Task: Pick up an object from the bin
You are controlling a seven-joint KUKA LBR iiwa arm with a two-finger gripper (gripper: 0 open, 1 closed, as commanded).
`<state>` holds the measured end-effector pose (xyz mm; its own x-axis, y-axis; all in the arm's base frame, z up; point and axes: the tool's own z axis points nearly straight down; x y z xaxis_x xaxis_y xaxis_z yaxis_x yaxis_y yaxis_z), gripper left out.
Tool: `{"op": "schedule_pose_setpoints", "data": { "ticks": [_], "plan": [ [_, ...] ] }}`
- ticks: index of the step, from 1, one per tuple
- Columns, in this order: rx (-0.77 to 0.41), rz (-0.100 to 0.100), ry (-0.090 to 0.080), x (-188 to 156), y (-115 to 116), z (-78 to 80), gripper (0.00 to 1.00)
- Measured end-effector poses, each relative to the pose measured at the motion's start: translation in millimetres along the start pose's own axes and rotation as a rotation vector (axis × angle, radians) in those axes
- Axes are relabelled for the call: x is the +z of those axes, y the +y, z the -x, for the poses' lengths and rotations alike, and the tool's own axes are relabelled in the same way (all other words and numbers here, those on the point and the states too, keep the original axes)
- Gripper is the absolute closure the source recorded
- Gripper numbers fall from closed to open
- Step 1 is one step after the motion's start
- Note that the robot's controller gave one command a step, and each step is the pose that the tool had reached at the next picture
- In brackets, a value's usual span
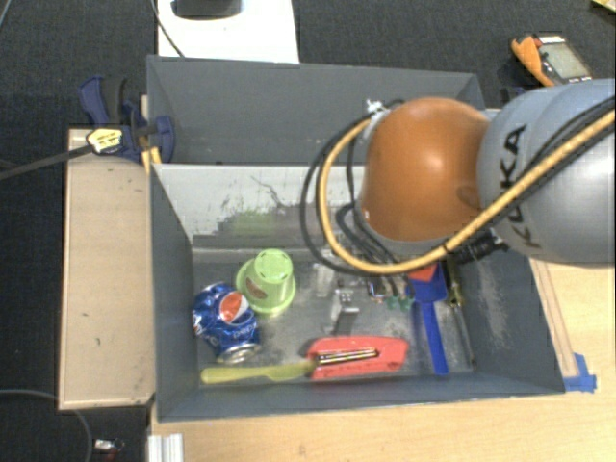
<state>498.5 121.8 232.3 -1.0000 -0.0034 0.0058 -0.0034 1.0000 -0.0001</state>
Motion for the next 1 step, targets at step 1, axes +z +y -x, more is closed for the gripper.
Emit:
{"op": "schedule_pose_setpoints", "data": {
  "ticks": [1],
  "plan": [
    [0.005,0.001,-0.008,-4.6,-0.9,1.6,0.00]
  ]
}}
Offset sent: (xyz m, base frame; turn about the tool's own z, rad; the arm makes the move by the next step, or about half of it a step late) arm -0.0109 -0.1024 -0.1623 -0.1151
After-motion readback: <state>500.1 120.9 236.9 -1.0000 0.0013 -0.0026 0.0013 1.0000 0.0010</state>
